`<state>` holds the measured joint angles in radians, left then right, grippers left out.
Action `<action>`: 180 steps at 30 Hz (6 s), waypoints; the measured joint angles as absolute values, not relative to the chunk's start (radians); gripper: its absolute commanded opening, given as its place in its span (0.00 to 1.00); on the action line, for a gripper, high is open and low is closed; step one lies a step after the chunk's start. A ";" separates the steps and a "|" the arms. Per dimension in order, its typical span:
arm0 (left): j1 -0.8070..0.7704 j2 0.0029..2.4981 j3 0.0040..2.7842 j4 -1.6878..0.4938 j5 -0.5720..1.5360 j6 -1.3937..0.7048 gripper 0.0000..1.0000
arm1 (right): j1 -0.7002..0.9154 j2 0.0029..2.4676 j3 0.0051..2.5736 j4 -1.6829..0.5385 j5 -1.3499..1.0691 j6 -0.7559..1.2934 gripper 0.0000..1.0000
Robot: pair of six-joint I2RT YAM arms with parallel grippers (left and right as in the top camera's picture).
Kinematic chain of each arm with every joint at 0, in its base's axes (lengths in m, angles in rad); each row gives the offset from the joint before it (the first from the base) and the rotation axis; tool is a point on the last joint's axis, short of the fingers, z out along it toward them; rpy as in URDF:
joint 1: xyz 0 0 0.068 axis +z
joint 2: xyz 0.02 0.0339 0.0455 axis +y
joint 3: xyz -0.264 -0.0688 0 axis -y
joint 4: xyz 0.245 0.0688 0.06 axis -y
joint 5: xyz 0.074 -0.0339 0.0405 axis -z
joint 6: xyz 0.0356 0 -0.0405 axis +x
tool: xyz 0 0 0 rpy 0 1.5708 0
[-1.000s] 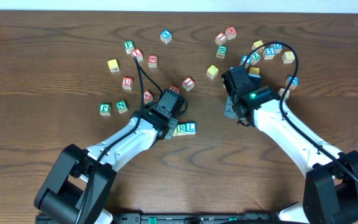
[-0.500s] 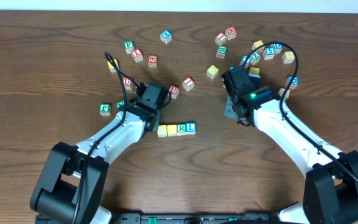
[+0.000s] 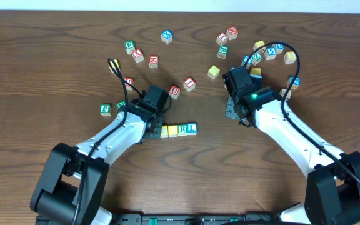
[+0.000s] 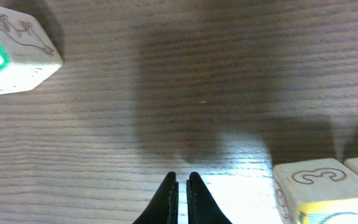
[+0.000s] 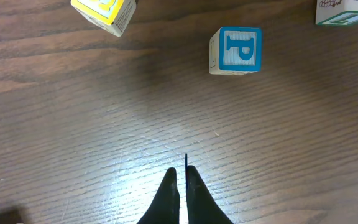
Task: Spell out CORL
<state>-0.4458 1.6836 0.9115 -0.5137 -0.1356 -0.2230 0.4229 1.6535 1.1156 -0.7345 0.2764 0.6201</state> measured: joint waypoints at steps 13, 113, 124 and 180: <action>-0.446 1.684 0.912 -0.513 -0.046 -0.206 0.07 | 0.423 1.654 1.116 -0.735 0.276 0.620 0.01; -0.275 0.907 0.912 -0.595 -0.163 -0.209 0.84 | 0.397 0.846 1.120 -0.872 0.284 0.442 0.99; -0.275 0.907 0.912 -0.595 -0.163 -0.210 0.91 | 0.397 0.829 1.120 -0.968 0.284 0.439 0.99; -0.275 0.943 0.912 -0.598 -0.126 -0.187 0.92 | 0.397 0.831 1.120 -0.985 0.283 0.439 0.99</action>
